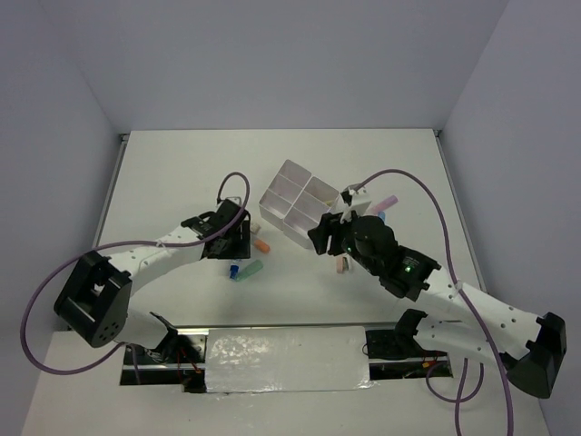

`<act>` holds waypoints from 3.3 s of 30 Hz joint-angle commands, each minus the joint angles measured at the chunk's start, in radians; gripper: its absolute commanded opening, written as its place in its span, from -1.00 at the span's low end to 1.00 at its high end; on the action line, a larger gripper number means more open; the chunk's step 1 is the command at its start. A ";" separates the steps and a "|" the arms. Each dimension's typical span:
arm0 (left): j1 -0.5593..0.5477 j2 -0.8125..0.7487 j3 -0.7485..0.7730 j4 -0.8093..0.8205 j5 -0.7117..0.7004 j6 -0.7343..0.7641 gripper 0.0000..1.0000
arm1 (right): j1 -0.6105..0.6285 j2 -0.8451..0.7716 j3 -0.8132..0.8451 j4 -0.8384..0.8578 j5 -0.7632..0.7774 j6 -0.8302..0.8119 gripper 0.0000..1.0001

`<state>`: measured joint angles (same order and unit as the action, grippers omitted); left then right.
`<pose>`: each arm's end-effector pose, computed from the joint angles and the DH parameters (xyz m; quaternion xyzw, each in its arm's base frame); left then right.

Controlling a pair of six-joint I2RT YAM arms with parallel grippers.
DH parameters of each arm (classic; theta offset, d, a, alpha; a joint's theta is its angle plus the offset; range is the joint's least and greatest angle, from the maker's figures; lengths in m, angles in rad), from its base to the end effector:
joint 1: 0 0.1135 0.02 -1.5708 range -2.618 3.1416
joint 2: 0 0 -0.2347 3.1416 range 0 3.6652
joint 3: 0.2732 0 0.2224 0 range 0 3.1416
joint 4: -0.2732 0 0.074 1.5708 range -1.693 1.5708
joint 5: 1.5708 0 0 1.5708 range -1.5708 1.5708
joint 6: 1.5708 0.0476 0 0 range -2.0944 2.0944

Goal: Sort the stationery into containers
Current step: Pick up the stationery from the center of the board, then place the stationery in the storage box.

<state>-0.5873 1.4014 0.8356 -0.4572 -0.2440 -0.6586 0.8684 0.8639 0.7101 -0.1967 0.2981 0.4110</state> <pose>0.2195 -0.1323 0.1781 -0.0669 0.9538 -0.0615 0.2864 0.1403 0.1441 0.2774 -0.1009 0.8087 0.2406 0.5273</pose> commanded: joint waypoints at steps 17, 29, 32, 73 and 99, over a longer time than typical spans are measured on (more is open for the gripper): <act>0.034 0.087 -0.087 0.101 0.005 -0.022 -0.45 | 0.095 0.012 -0.006 0.003 -0.030 0.020 0.28; 0.026 -0.361 -0.030 -0.110 0.155 0.062 -1.00 | 0.101 0.038 -0.015 0.141 -0.229 0.015 0.33; 0.024 -0.505 -0.030 -0.037 0.426 0.135 -1.00 | 0.096 0.041 0.011 0.183 -0.208 0.124 0.39; 0.000 -0.709 0.045 0.303 0.476 0.120 0.99 | 0.277 0.159 -0.089 0.510 0.432 1.134 -1.00; -0.002 -0.766 -0.142 0.686 0.727 0.100 0.93 | 0.403 0.050 -0.127 0.864 0.573 0.960 -1.00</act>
<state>-0.5854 0.6407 0.6739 0.1608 0.4217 -0.5972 1.2636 0.9352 0.5507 0.6292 0.8730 1.4036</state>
